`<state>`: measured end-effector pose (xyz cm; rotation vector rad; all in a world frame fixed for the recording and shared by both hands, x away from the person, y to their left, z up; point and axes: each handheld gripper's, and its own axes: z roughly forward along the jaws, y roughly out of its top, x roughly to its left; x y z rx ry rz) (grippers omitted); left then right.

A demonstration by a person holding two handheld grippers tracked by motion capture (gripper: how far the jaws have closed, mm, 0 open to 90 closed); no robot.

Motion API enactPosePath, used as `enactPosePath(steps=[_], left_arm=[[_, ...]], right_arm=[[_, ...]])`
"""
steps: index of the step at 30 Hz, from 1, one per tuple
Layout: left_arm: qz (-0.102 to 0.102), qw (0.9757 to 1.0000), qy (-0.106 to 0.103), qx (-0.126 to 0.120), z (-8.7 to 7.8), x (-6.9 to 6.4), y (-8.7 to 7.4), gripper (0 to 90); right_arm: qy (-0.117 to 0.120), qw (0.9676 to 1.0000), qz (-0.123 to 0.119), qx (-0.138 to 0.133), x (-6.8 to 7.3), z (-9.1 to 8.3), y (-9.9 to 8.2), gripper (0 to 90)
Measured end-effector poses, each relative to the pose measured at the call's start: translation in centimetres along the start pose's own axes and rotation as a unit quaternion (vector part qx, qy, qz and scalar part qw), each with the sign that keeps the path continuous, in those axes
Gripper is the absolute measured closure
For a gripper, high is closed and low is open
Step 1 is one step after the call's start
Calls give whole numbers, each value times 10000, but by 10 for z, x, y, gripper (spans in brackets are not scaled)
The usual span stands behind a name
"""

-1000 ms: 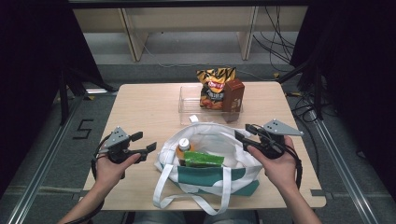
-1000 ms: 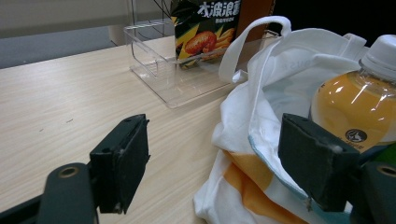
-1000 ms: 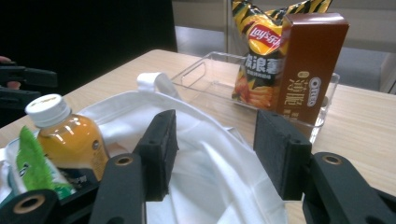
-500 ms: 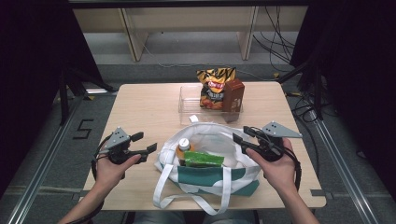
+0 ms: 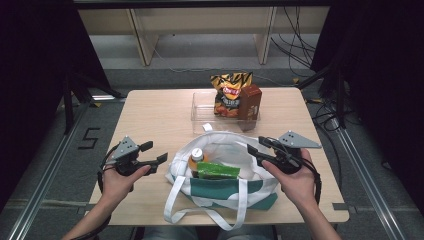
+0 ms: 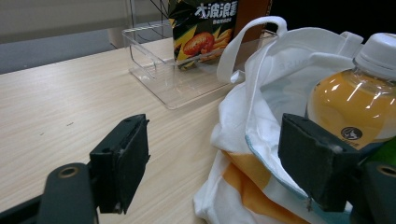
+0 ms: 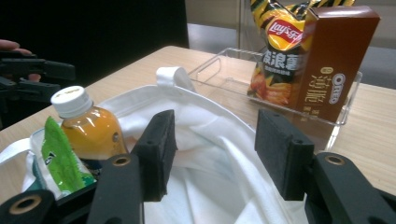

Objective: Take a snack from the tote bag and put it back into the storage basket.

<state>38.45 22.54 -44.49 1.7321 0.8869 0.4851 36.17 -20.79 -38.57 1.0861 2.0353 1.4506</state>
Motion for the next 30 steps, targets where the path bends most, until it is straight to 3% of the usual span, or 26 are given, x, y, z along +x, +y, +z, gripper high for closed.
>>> enactPosePath(steps=[2, 3, 4, 8, 9, 10, 12, 13, 18, 20, 24, 25, 26, 27, 30], left_arm=[[3, 10000, 4, 23, 0, 0, 0, 243], [12, 10000, 4, 29, -1, 0, 0, 243], [24, 10000, 6, 31, -1, -1, 0, 243], [34, 10000, 25, -40, -3, -2, 2, 243], [58, 10000, 25, -29, -4, -3, 2, 243], [23, 10000, 20, -13, -3, -3, 1, 243], [-4, 10000, 13, -4, -3, -4, 0, 242], [9, 10000, 14, 1, -3, -4, 0, 243], [27, 10000, -20, 6, -2, -7, 1, 241], [23, 10000, -29, 8, -2, -7, 1, 241], [20, 10000, -21, 41, -1, -6, 1, 241], [12, 10000, -42, 19, 0, -6, 0, 241], [12, 10000, -36, 25, 0, -6, 0, 241], [-21, 10000, -23, 56, 0, -6, 0, 241], [-1, 10000, -27, 54, 0, -6, 0, 241]], right_arm=[[18, 10000, 40, 21, 2, 0, 0, 486], [51, 10000, -76, 36, 1, -1, -1, 486], [55, 9999, 76, 70, 3, -1, -1, 487], [209, 9998, -42, 48, 9, -4, -2, 510], [218, 9997, 53, 33, 13, -4, -3, 517], [249, 9996, -144, 43, 12, -6, -3, 533], [364, 9993, -3, 54, 19, -9, -6, 538], [313, 9994, -128, 70, 18, -10, -6, 539], [453, 9989, -2, 95, 26, -13, -9, 545], [492, 9987, -130, 73, 26, -11, -8, 546], [584, 9982, -55, 85, 29, -10, -8, 545], [583, 9981, -208, 84, 28, -10, -8, 545], [620, 9979, -191, 44, 29, -8, -9, 545], [647, 9978, -33, 172, 31, -9, -10, 545], [762, 9969, -52, 162, 31, -4, -13, 545]])
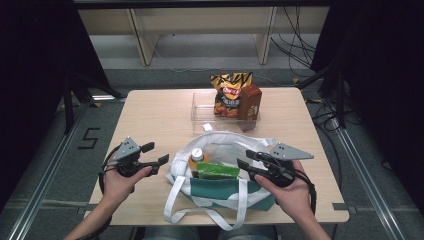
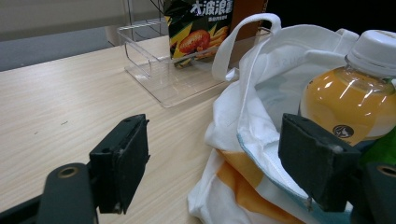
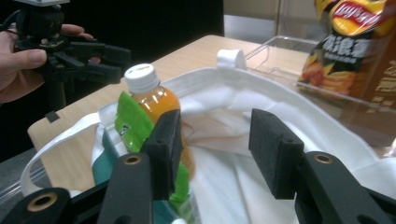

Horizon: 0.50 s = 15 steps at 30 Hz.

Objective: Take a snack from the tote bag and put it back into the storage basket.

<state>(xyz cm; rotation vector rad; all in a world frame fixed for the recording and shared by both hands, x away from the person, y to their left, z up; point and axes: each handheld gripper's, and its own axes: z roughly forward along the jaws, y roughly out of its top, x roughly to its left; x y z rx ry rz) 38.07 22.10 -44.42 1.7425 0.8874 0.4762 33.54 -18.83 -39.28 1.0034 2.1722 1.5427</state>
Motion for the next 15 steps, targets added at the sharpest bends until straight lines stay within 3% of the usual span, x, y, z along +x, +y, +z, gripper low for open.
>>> enactPosePath(steps=[1, 6, 15], left_arm=[[-31, 10000, 20, 0, 0, -1, 0, 241], [75, 10000, -5, 43, 0, 0, 0, 241], [59, 10000, -6, 43, 0, 0, 0, 241]], right_arm=[[9, 9999, 104, 19, 2, 1, -1, 545], [129, 9997, -103, 169, 5, 8, -6, 544], [198, 9990, -142, 372, 8, 18, -13, 553]])
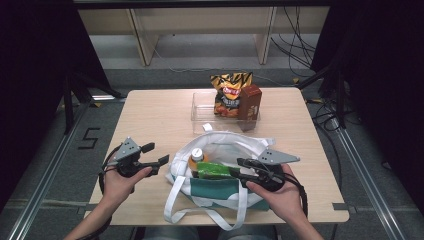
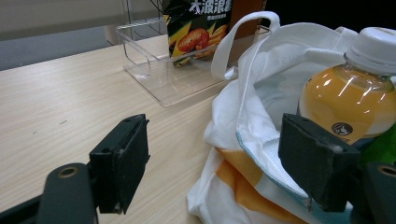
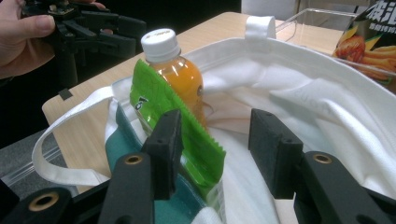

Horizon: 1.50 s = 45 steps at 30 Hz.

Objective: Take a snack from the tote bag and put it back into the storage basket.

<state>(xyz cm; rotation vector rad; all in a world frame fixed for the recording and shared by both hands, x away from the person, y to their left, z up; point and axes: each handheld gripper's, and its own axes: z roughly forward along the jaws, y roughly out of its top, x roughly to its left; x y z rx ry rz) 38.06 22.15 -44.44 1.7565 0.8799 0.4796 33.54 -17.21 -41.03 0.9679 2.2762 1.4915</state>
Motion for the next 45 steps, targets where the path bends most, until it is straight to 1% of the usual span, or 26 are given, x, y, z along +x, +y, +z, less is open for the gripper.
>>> enactPosePath(steps=[1, 4, 5, 6, 8, 10, 13, 15, 16, 17, 18, 21, 22, 23, 26, 28, 31, 32, 34, 36, 39, 40, 42, 43, 44, 45], left_arm=[[9, 10000, -1, -1, 0, 0, 0, 241], [19, 10000, -8, 3, 0, -1, 0, 241], [17, 10000, -10, -1, 0, -1, 0, 241], [13, 10000, -13, -4, 0, -1, 0, 241], [16, 10000, -9, -7, 0, -1, 0, 241], [17, 10000, -11, -33, 0, -1, 0, 241], [9, 10000, 0, -29, 0, 0, 0, 241], [0, 10000, -26, -64, 0, 0, 0, 241], [9, 10000, -8, -39, 0, -1, 0, 241], [18, 10000, -2, -30, 0, -1, 0, 241], [16, 10000, -3, -31, 0, -1, 0, 241], [17, 10000, 0, -28, 0, -1, 0, 241], [17, 10000, -4, -31, 0, -1, 1, 241], [10, 10000, 0, -31, 0, -1, 1, 241], [18, 10000, -11, -36, 0, -1, 0, 241], [14, 10000, 1, -24, 0, -1, 0, 241], [6, 10000, -8, -45, 0, -1, 1, 241], [12, 10000, -8, -42, 0, -1, 0, 241], [14, 10000, -11, -44, 0, -1, 0, 241], [22, 10000, -6, -29, 0, -1, 1, 242], [25, 10000, -7, -24, 0, -1, 1, 241], [27, 10000, -8, -25, 0, -1, 0, 241], [28, 10000, -9, -19, 0, -1, 0, 241], [25, 10000, -10, -18, 0, -1, 0, 241], [25, 10000, -7, -24, 0, -1, 0, 242], [24, 10000, -13, -28, 0, -1, 0, 241]], right_arm=[[96, 9999, 76, -3, 1, 1, -1, 556], [130, 9999, 55, 71, 2, 3, -2, 589], [141, 9996, 174, 143, 5, 3, -3, 605], [104, 9998, 62, 153, 3, 3, -3, 613], [160, 9998, -2, 90, 3, 5, -4, 626], [131, 9997, 60, 177, 5, 5, -4, 641], [235, 9995, 129, 150, 5, 6, -4, 669], [265, 9995, 106, 135, 5, 6, -4, 682], [237, 9997, -66, 91, 3, 7, -4, 689], [275, 9995, 70, 132, 6, 6, -4, 696], [252, 9996, -12, 134, 4, 6, -4, 704], [286, 9995, 20, 135, 4, 7, -5, 733], [246, 9996, -84, 104, 3, 7, -5, 742], [329, 9994, -53, 112, 3, 7, -6, 744], [356, 9993, -36, 127, 4, 7, -6, 719], [272, 9995, -38, 163, 4, 7, -6, 697], [225, 9996, -67, 143, 3, 7, -6, 698], [299, 9995, -47, 134, 3, 7, -6, 699], [304, 9993, -32, 198, 3, 7, -6, 717], [340, 9993, -57, 157, 3, 8, -7, 749], [315, 9991, -193, 201, 4, 6, -6, 804], [390, 9989, -172, 175, 5, 7, -6, 826], [289, 9990, -265, 234, 5, 6, -7, 867], [287, 9990, -260, 232, 6, 6, -7, 886], [349, 9989, -173, 261, 7, 6, -7, 900], [430, 9981, -383, 210, 6, 8, -7, 900]])
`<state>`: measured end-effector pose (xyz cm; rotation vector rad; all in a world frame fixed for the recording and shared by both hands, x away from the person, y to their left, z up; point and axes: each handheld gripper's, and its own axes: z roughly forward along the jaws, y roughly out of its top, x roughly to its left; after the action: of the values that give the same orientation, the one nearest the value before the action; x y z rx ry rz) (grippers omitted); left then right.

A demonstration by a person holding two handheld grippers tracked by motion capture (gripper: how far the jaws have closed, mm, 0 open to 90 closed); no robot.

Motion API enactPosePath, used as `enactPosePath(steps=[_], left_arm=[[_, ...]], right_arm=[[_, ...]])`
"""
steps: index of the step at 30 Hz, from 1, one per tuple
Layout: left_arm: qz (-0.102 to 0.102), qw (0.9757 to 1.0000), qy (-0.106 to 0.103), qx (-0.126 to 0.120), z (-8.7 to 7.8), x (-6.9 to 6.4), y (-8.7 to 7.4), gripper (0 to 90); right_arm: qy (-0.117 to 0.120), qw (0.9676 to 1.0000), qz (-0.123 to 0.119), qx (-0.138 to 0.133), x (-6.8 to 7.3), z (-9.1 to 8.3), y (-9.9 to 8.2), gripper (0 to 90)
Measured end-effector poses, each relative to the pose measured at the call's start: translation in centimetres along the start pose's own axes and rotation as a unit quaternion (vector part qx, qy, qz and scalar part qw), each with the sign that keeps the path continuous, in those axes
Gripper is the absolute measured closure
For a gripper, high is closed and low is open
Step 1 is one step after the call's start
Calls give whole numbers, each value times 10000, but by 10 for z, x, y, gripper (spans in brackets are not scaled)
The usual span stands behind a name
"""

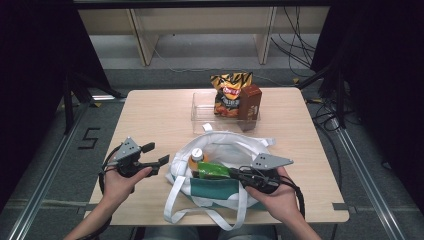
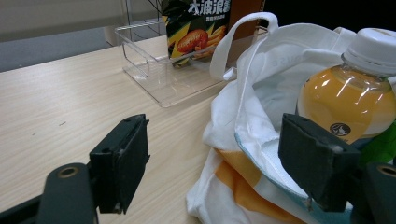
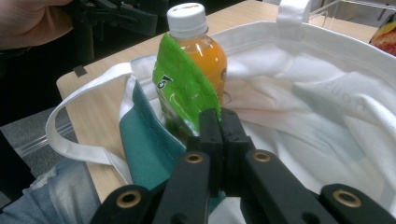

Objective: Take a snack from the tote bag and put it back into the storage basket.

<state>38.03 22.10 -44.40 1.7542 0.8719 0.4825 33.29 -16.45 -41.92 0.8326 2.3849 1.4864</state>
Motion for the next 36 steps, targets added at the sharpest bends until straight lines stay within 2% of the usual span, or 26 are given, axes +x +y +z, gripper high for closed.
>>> enactPosePath(steps=[3, 4, 5, 6, 7, 9, 10, 11, 13, 14, 15, 16, 17, 19, 20, 21, 22, 26, 28, 30, 31, 32, 35, 36], left_arm=[[-45, 10000, -28, -27, 0, 1, 0, 242], [-81, 10000, 3, -7, 0, 0, 0, 241], [-79, 10000, -6, -12, 0, 0, -1, 241], [-46, 10000, -4, -3, 0, 1, 0, 241], [-12, 10000, -10, 3, 0, 1, 0, 241], [-17, 10000, -5, 23, 0, 1, 0, 241], [-20, 10000, -7, 24, 0, 1, -1, 241], [-21, 10000, -7, 26, 0, 1, -1, 241], [-30, 10000, -1, 22, 0, 1, -1, 241], [-36, 10000, 1, 17, 0, 1, 0, 241], [-46, 10000, 2, 13, 0, 1, 0, 241], [-46, 10000, 2, 15, 0, 1, -1, 242], [-40, 10000, 10, 19, 0, 1, -1, 241], [-101, 9999, 18, 38, 0, 0, -1, 241], [-88, 10000, 24, 39, 0, 1, -1, 242], [-33, 10000, 13, 27, 0, 1, -1, 242], [-28, 10000, -4, 8, 1, 1, -1, 241], [-39, 10000, 18, 26, 1, 1, -1, 242], [-127, 9999, 2, -10, 2, 1, -2, 242], [-46, 10000, 43, 45, 0, 1, -1, 242], [-44, 10000, 45, 44, 0, 1, -1, 242], [-58, 10000, 37, 29, 0, 1, -1, 242], [-77, 10000, 20, 10, 0, 1, -1, 242], [-78, 10000, 16, 4, 1, 1, -1, 242]], right_arm=[[-20, 10000, 80, -30, 2, 0, 1, 900], [-144, 9998, -71, -87, 2, 0, 1, 900], [-139, 9999, -93, -28, 2, -1, 2, 900], [-83, 10000, 32, 32, 4, -2, 2, 900], [-151, 9999, -70, -9, 4, -2, 3, 900], [-115, 9998, -175, -13, 5, -2, 4, 900], [-199, 9994, -278, -72, 4, -2, 5, 900], [-191, 9997, -143, 16, 7, -3, 5, 900], [-228, 9996, -174, 4, 7, -4, 6, 900], [-205, 9996, -195, -40, 8, -4, 7, 900], [-290, 9988, -361, -128, 6, -4, 8, 900], [-262, 9992, -297, -95, 8, -5, 8, 900], [-241, 9989, -381, -115, 7, -5, 9, 900], [-292, 9987, -382, -148, 8, -8, 11, 900], [-312, 9991, -262, -147, 10, -9, 11, 900], [-426, 9979, -390, -280, 9, -9, 12, 900], [-376, 9985, -353, -184, 9, -11, 13, 900], [-542, 9966, -518, -340, 7, -15, 17, 900], [-533, 9972, -411, -330, 9, -17, 18, 900], [-684, 9938, -728, -485, 5, -19, 22, 900], [-699, 9947, -567, -494, 7, -20, 22, 900], [-658, 9950, -602, -441, 7, -21, 24, 900], [-775, 9928, -748, -530, 7, -23, 27, 900], [-794, 9932, -697, -497, 9, -24, 29, 900]])
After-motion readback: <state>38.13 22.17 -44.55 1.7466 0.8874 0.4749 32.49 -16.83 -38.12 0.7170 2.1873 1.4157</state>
